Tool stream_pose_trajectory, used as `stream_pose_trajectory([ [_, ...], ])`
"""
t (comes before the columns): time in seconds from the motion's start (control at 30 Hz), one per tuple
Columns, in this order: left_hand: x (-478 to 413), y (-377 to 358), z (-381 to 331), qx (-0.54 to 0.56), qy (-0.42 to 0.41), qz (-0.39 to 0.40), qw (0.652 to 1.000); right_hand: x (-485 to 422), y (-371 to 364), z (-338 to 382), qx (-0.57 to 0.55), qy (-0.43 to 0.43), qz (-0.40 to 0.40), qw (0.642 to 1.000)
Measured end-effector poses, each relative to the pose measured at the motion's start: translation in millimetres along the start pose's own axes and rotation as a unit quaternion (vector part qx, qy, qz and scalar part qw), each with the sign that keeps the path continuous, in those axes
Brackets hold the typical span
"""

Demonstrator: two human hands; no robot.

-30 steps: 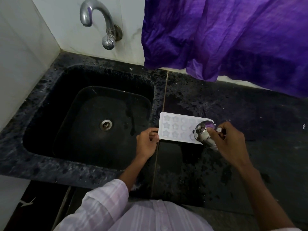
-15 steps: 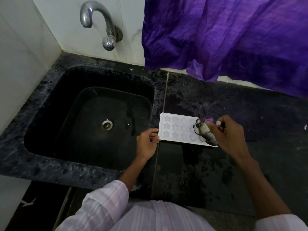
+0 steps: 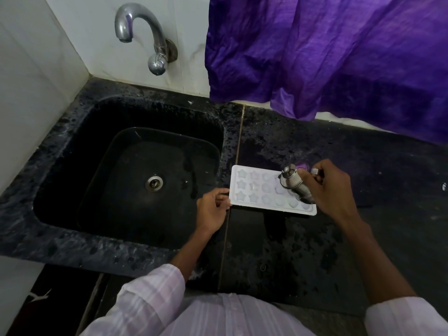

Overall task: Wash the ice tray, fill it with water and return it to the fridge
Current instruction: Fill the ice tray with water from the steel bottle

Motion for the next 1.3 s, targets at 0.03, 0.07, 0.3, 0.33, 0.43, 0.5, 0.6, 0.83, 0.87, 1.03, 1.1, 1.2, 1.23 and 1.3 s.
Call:
stream_pose_trajectory([
  [0.03,0,0,0,0.001,0.003,0.0,1.0,-1,0,-1,0.0,0.001,-0.001,1.0],
  [0.07,0,0,0,0.001,0.004,-0.001,1.0,-2,-1,-1,0.001,0.002,-0.002,1.0],
  [0.3,1,1,-1,-0.001,0.0,-0.003,1.0,-6,5,-6,0.008,-0.005,-0.017,1.0],
  [0.33,1,1,-1,0.0,0.001,-0.003,1.0,-6,6,-7,0.009,-0.006,-0.017,1.0],
  [0.43,1,1,-1,0.001,0.003,-0.005,1.0,-7,8,-11,0.02,-0.013,-0.013,1.0],
  [0.5,1,1,-1,0.004,0.006,-0.007,1.0,-7,10,-14,0.025,-0.015,-0.015,0.999],
  [0.6,2,1,-1,0.005,0.007,-0.007,1.0,-7,13,-15,0.025,-0.011,-0.021,0.999],
  [0.83,2,2,-1,0.007,0.003,-0.007,1.0,-4,20,-20,0.033,-0.015,-0.03,0.999],
  [0.87,2,2,-1,0.007,0.002,-0.007,1.0,-4,20,-21,0.035,-0.015,-0.03,0.999],
  [1.03,2,2,-1,0.006,0.001,-0.006,1.0,3,22,-23,0.032,-0.016,-0.032,0.999],
  [1.1,2,1,-1,0.003,-0.002,-0.006,1.0,6,23,-24,0.029,-0.014,-0.032,0.999],
  [1.2,3,2,-1,0.0,-0.004,-0.006,1.0,11,24,-24,0.031,-0.014,-0.032,0.999],
  [1.23,3,2,-1,0.0,-0.004,-0.007,1.0,13,24,-24,0.029,-0.017,-0.032,0.999],
  [1.3,3,2,-2,0.0,-0.005,-0.008,1.0,17,25,-25,0.026,-0.02,-0.031,0.999],
])
Point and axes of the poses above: each hand's wrist, its own x-axis away from the middle knuckle, its own y-axis out of the back of the hand, z = x × y, the point moved 5 cm from there along -x, towards the middle knuckle, and after that the axes turned 12 degrees about -z, right-handed, at the moved point
